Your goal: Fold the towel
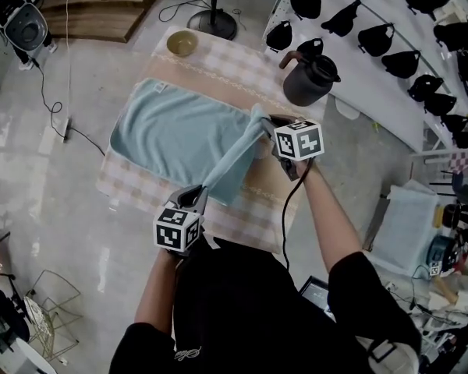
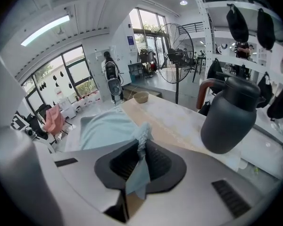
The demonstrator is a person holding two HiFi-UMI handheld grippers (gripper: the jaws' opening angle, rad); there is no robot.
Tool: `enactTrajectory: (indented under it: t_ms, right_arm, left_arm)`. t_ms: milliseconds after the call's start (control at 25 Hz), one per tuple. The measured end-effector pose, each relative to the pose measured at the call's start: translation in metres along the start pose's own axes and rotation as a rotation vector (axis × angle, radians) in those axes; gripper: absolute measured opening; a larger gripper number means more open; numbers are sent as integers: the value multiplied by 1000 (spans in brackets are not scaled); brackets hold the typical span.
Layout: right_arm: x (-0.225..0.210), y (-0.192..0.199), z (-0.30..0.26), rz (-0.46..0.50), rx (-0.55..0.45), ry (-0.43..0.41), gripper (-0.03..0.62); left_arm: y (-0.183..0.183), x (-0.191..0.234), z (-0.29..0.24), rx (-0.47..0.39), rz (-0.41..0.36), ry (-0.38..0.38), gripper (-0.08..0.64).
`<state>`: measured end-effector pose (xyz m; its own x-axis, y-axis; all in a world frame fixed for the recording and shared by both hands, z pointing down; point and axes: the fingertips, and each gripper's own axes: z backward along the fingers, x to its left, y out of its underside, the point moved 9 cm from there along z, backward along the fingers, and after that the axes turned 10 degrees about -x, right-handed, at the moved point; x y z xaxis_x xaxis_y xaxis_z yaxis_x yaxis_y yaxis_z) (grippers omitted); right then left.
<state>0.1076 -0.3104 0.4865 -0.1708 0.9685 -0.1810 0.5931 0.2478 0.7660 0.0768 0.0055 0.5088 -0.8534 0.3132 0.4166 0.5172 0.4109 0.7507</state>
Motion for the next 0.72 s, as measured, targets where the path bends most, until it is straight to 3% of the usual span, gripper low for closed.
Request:
enactTrajectory:
  t_ms: [720]
  right_arm:
    - [48,-51,-84,-47,11,60,40]
  left_arm:
    - [-49,114,19,12,27,37,26]
